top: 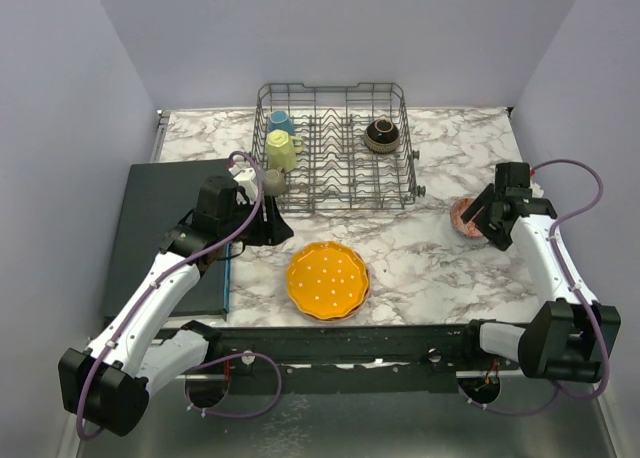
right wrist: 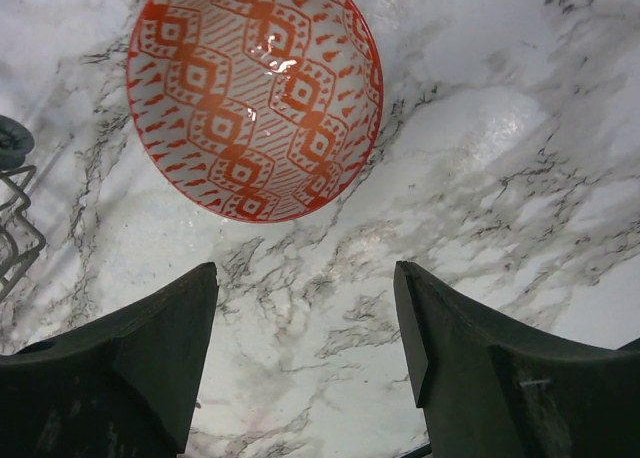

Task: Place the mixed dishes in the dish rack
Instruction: Pick up the bowl from the center of the board.

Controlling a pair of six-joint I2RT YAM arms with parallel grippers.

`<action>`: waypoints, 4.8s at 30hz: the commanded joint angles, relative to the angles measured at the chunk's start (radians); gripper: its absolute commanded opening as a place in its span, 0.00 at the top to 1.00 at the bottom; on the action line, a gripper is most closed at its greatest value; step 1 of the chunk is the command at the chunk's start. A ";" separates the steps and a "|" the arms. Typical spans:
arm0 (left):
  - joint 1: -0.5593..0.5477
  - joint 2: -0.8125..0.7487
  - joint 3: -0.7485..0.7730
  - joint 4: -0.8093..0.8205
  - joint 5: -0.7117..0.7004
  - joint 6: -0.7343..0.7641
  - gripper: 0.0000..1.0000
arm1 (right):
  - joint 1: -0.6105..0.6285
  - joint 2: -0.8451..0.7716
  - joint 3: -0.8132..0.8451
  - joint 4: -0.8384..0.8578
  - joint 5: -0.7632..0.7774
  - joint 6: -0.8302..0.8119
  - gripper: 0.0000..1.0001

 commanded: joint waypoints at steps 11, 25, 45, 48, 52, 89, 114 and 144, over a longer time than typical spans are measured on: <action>-0.012 -0.017 0.002 -0.006 0.013 0.008 0.43 | -0.155 0.036 -0.094 0.146 -0.122 0.175 0.24; -0.014 -0.002 0.002 -0.005 0.010 0.010 0.43 | -0.246 0.117 -0.152 0.260 -0.200 0.202 0.31; -0.014 0.003 0.002 -0.006 0.005 0.011 0.43 | -0.250 0.176 -0.209 0.347 -0.253 0.187 0.66; -0.014 0.002 0.002 -0.006 0.001 0.011 0.43 | -0.249 0.176 -0.214 0.356 -0.259 0.177 0.75; -0.014 0.003 0.002 -0.007 -0.001 0.011 0.43 | -0.251 0.168 -0.215 0.360 -0.276 0.166 0.93; -0.017 0.026 0.003 0.017 0.063 0.010 0.36 | 0.050 -0.162 -0.022 0.189 -0.218 0.052 1.00; -0.017 0.027 0.097 0.040 0.160 -0.079 0.35 | 0.744 0.240 0.357 0.005 0.230 0.105 1.00; -0.023 0.075 0.111 0.005 0.020 -0.108 0.35 | 1.030 0.456 0.675 -0.116 0.235 0.071 1.00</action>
